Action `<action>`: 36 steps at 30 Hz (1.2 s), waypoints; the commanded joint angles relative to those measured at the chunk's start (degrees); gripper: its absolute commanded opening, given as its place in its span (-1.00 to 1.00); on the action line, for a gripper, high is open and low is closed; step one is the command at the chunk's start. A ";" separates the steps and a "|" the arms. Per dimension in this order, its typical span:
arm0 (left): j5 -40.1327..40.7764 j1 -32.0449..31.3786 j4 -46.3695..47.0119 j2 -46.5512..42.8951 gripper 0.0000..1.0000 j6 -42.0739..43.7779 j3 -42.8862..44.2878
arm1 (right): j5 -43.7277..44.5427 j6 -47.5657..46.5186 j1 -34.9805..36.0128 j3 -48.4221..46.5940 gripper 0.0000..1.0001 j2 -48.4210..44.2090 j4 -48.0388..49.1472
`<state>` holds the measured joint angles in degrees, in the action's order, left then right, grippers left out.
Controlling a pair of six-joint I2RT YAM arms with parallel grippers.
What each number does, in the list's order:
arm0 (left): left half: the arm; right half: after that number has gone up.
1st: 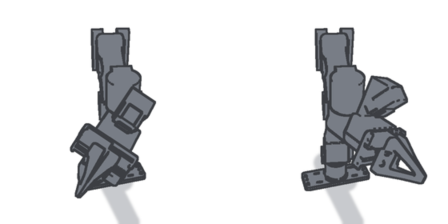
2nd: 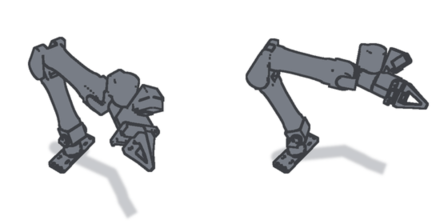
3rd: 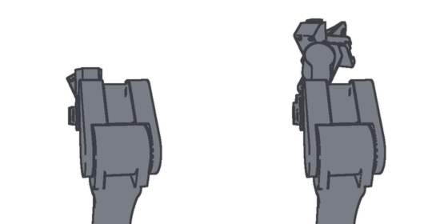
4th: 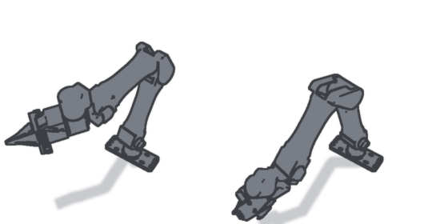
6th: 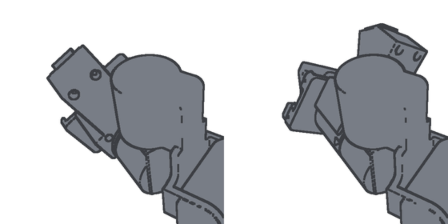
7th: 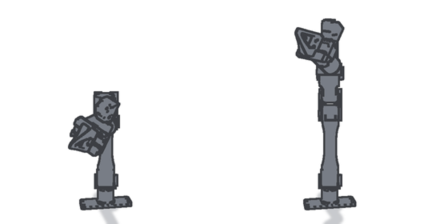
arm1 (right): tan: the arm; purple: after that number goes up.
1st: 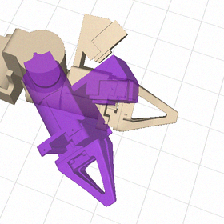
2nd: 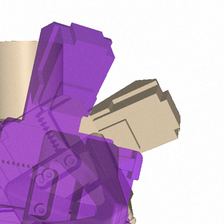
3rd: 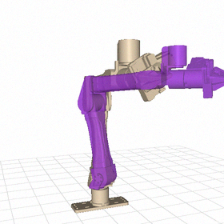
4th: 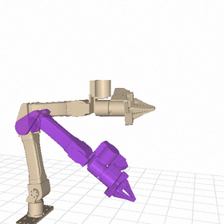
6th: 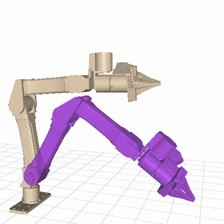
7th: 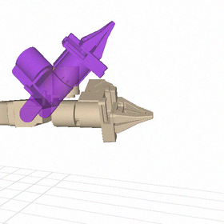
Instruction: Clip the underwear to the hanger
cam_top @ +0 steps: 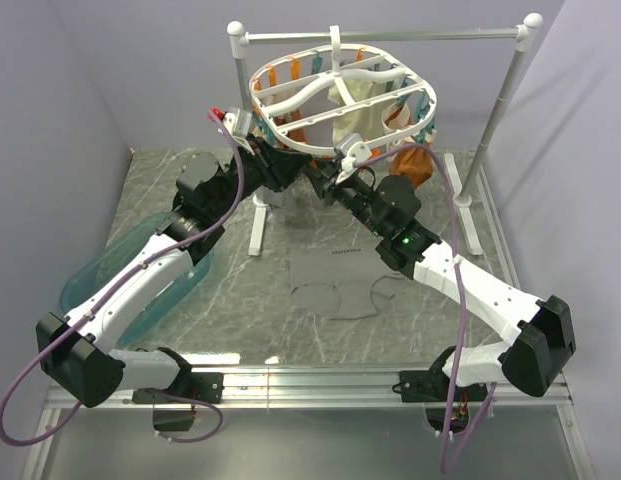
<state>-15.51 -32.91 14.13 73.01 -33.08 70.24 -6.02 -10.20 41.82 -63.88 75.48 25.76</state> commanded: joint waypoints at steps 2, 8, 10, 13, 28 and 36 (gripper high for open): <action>-1.81 -0.58 3.79 -0.86 -0.69 -0.84 -0.28 | -2.24 -1.93 -0.16 -2.22 -1.00 0.89 1.84; 1.44 -0.49 6.08 0.46 -0.35 -3.13 -0.54 | -1.45 -1.41 0.01 -1.87 -1.00 0.98 3.33; 1.97 -0.58 6.96 0.73 -0.30 -3.74 -0.89 | -1.36 -0.88 0.01 -1.87 -1.00 0.81 3.60; 2.41 -0.84 8.10 1.16 -0.27 -4.18 -0.89 | -1.36 -0.27 0.01 -1.95 -1.00 0.81 3.60; 5.05 -1.46 11.00 2.13 -0.08 -4.36 -0.89 | -1.36 -0.35 1.07 -1.16 -1.00 0.63 3.60; 4.79 -1.37 10.22 1.87 -0.89 -4.10 -0.80 | -0.22 -0.70 1.16 -0.02 -0.62 -1.12 1.23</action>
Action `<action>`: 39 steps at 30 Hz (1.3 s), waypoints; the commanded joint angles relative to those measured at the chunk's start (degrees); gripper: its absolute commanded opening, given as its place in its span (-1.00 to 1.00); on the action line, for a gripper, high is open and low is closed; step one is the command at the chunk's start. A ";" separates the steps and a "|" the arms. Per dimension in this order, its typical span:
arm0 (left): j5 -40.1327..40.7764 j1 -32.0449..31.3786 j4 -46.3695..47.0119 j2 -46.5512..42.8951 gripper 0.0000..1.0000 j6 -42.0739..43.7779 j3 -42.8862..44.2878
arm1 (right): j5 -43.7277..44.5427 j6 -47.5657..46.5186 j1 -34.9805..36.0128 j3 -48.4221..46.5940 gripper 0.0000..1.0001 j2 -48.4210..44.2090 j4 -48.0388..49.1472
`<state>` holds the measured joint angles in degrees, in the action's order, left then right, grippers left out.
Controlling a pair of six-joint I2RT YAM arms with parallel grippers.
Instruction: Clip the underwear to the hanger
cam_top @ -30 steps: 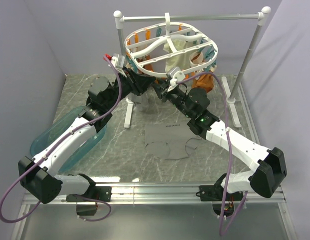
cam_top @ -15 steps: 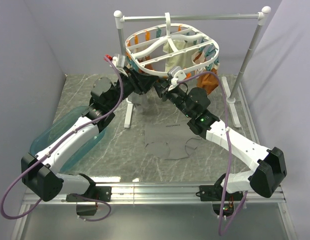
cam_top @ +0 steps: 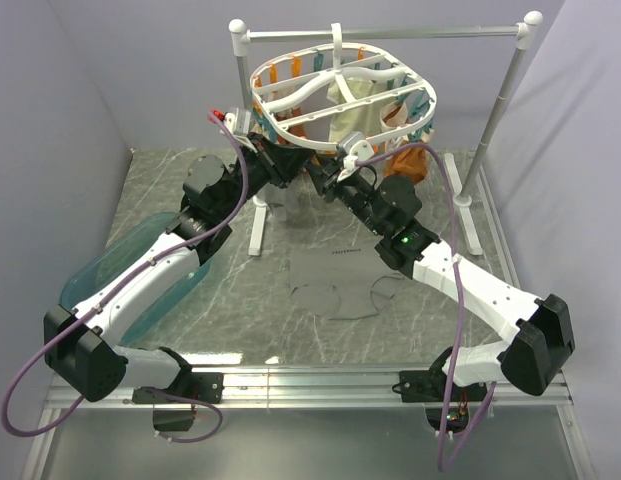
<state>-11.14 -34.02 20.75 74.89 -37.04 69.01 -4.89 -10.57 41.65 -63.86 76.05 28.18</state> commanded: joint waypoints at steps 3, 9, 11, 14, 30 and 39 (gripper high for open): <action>-0.29 -0.26 2.80 -0.27 -0.99 0.47 0.60 | -2.57 1.15 0.19 1.88 -0.07 -4.32 -3.39; -0.99 -0.08 2.10 -0.19 -0.99 0.82 0.77 | -9.34 0.47 -1.66 7.69 0.26 -10.12 -9.89; -1.26 -0.08 1.92 -0.10 -0.99 1.26 1.03 | -13.12 -0.59 -1.75 9.27 0.34 -11.10 -13.83; -1.34 -0.17 1.40 -0.27 -0.99 1.79 1.03 | -17.68 -2.44 -1.75 9.80 0.55 -11.54 -21.12; -3.19 -0.08 -0.19 -0.10 -0.99 1.88 2.53 | -27.46 -17.73 -2.54 3.74 0.64 8.12 -44.27; -3.63 -0.08 -0.19 0.16 -0.99 1.18 2.27 | -25.18 -18.26 -7.45 -9.43 0.10 26.24 -48.49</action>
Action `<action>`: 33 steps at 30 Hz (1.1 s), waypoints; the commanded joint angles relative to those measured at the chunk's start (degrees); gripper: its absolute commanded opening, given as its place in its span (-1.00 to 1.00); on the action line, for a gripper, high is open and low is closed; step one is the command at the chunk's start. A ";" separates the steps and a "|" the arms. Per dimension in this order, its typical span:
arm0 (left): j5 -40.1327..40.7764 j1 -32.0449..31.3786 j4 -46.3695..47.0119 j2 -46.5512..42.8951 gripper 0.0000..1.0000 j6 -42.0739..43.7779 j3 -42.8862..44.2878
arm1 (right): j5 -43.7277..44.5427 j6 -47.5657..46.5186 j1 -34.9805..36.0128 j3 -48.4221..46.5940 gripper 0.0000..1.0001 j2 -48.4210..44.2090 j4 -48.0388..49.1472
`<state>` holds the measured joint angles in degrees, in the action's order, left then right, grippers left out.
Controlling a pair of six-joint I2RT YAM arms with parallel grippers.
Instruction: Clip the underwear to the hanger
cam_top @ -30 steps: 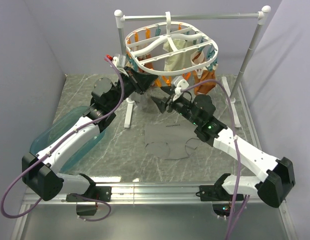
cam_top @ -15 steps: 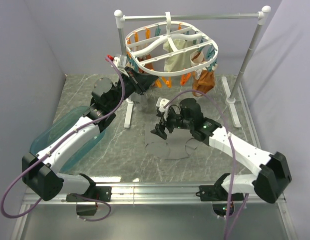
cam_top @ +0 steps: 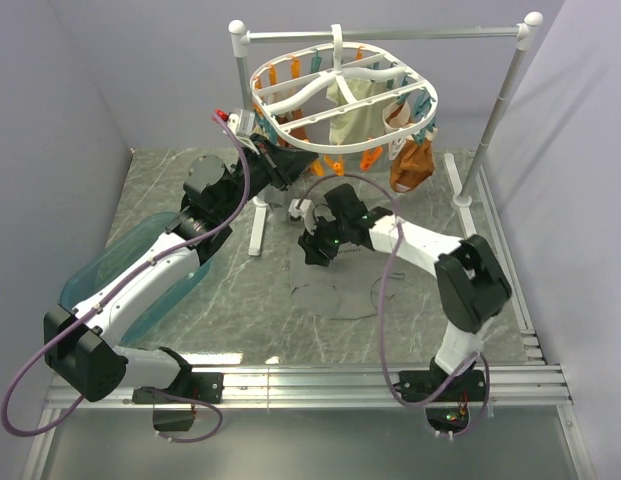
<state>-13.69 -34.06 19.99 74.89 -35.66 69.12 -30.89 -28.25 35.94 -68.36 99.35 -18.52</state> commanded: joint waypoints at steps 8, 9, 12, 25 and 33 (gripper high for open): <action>-1.25 0.14 0.75 0.17 -0.99 -0.37 1.54 | 0.93 -0.23 -2.37 -18.03 -0.09 14.98 -6.96; -1.16 0.14 0.67 0.08 -0.99 -0.20 1.37 | 0.75 0.21 -2.37 -18.91 -0.13 15.69 -7.14; -1.07 0.31 0.67 -0.27 -0.99 -0.11 1.02 | -0.04 2.23 -2.28 -22.16 -0.14 18.07 -7.58; -1.16 0.75 0.93 -0.36 -0.99 0.06 0.22 | -2.59 3.11 -0.44 -31.13 -0.16 25.63 -14.69; -1.51 0.93 1.02 -0.27 -0.99 -0.02 -0.21 | -0.75 2.68 -0.17 -31.49 0.09 28.00 -16.02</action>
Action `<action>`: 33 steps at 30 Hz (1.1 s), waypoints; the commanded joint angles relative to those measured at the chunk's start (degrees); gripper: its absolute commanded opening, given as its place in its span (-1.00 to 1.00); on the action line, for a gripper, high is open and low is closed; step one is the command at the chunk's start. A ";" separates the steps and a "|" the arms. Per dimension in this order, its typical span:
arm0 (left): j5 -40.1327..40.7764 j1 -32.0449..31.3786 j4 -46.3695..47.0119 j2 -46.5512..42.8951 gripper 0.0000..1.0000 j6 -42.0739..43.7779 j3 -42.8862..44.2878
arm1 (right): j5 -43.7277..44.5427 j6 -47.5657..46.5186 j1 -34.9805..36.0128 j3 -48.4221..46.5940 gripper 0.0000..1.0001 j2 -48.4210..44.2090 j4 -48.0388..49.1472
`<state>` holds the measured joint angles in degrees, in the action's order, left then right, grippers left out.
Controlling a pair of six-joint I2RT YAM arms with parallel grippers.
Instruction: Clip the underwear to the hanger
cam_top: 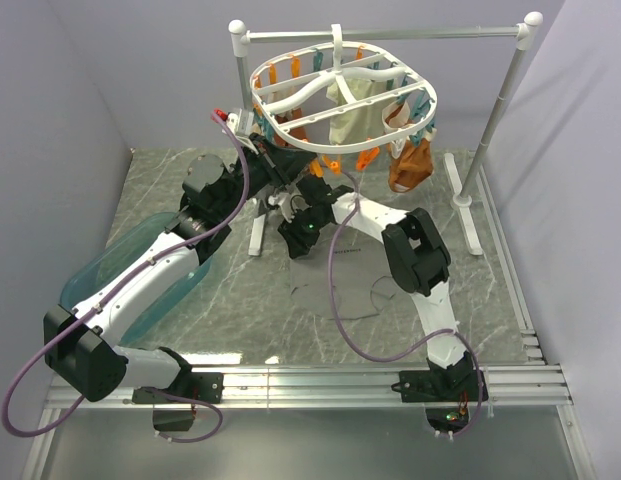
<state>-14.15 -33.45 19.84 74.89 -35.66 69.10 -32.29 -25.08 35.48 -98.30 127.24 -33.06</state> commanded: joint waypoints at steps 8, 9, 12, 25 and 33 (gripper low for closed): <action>-1.05 0.49 1.17 -0.27 -0.99 -0.11 -0.37 | 6.09 2.39 0.29 11.28 0.52 -9.27 9.40; -1.05 0.49 1.26 -0.36 -0.99 -0.20 -0.37 | 7.15 3.54 0.11 12.25 0.54 -10.25 10.72; -1.05 0.41 1.08 -0.45 -0.99 -0.11 -0.46 | 12.50 10.99 0.11 14.97 0.51 -14.11 14.59; -0.79 0.41 1.08 -0.27 -0.99 -0.55 -0.28 | 30.35 47.74 1.78 18.93 0.45 -20.20 9.25; -0.44 0.41 0.73 -0.36 -0.99 -0.38 -0.28 | 37.21 53.11 4.94 17.10 0.46 -15.80 7.92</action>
<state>-14.28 -33.30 19.84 74.91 -35.79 68.77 0.51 23.31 39.55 -79.18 109.93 -23.46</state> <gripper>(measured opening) 0.069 0.726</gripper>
